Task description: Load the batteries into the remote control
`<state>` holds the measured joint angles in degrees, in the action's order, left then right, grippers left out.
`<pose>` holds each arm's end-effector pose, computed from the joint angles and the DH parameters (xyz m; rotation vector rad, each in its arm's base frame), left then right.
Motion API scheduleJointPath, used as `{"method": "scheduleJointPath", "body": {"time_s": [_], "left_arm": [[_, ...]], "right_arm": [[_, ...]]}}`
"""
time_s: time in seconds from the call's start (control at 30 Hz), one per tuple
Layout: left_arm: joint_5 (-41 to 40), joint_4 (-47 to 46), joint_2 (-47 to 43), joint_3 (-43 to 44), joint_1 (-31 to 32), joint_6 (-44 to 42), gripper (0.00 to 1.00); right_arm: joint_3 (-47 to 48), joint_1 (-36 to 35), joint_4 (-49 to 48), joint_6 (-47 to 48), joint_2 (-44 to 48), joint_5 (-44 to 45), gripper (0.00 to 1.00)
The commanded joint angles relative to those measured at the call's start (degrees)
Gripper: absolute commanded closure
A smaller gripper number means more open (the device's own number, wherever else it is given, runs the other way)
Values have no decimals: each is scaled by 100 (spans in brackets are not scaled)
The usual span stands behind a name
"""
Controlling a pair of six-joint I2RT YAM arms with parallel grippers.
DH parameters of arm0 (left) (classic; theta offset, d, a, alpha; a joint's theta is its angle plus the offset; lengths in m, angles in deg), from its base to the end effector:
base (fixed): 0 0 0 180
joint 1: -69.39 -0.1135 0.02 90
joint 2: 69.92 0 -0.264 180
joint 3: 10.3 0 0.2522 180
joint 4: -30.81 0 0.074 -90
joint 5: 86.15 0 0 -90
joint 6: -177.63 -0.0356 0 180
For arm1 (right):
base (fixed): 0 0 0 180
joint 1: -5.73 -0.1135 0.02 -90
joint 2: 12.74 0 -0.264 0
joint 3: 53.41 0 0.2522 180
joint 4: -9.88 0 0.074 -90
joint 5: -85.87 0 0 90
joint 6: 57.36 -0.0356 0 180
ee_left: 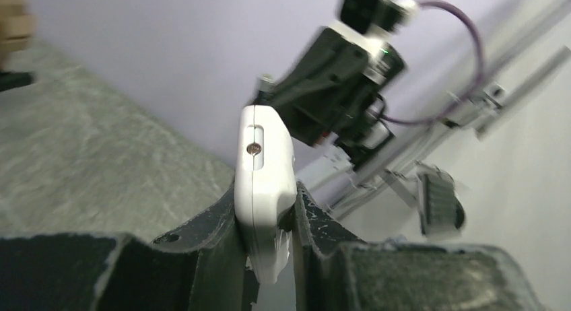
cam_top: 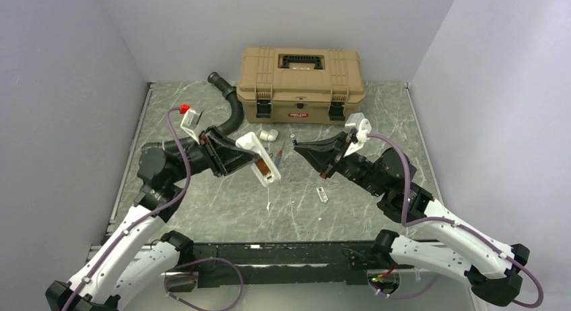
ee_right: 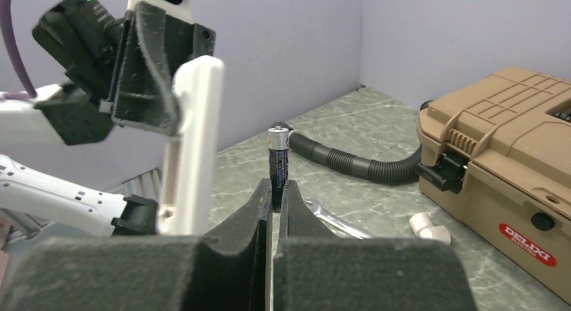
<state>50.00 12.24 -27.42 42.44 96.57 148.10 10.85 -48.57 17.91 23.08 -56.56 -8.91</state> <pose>0.1306 -0.0959 0.3842 0.4712 1.3585 -1.7248 0.0984 0.1420 0.4079 -0.6102 1.2885 0.9872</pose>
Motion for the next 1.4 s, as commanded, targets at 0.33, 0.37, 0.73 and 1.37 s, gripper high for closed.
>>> {"method": "scheduleJointPath", "body": {"time_s": [0.33,0.37,0.73,1.37], "left_arm": [[-2531,3522,475,426,9,-122,100],[-2546,3536,485,426,15,-89,100],[-2401,2819,416,47,8,503,100],[-2383,2598,259,-75,8,579,100]], "right_arm": [[699,-35,922,-169,-1009,-60,100],[566,-32,687,-236,-947,-48,100],[346,-40,70,-752,-1386,-105,100],[421,-107,-34,-1083,-1940,12,100]]}}
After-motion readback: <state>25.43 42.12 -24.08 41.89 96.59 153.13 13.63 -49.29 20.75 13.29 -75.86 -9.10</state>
